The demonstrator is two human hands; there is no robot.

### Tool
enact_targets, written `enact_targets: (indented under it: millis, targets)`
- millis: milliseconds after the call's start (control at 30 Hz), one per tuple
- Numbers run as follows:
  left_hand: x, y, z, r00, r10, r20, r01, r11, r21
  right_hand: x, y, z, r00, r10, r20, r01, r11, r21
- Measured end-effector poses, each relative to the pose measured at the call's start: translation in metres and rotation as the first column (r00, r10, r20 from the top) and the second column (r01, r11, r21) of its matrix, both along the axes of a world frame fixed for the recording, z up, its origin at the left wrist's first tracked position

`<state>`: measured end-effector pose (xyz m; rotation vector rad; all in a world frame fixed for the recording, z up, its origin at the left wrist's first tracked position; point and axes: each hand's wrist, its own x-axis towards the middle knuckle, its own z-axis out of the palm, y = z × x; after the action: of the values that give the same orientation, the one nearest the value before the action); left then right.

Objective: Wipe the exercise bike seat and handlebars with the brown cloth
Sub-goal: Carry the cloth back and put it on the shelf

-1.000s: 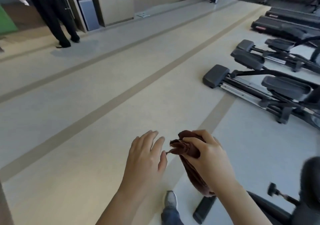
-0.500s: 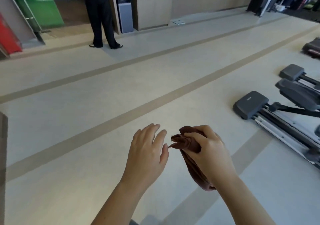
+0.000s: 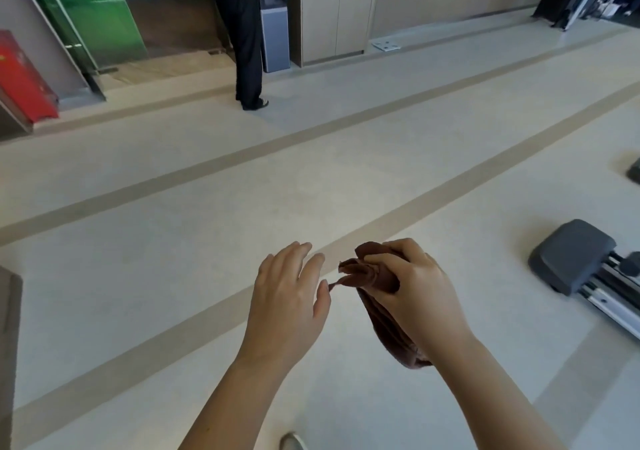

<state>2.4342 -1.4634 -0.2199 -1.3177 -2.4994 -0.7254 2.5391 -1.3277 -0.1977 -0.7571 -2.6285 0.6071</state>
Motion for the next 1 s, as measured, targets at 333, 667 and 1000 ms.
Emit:
enact_targets:
  millis: [333,667,1000]
  targets:
    - [-0.181,0.126,-0.012,0.999,-0.038,0.006,0.038,0.999,-0.035,-0.174,0.131,-0.013,0.998,-0.058,-0.008,0.057,0.996,-0.069]
    - [-0.368,0.322,0.013,0.997,-0.055,-0.045,0.056,0.998,0.015,-0.366,0.315,0.001,0.999,-0.046,-0.002,0.046,0.999,0.0]
    - [-0.595,0.401,-0.007,0.999,0.029,0.031,-0.028,0.999,-0.036,-0.599,0.407,-0.014,0.999,0.021,0.026,-0.021,1.0,-0.003]
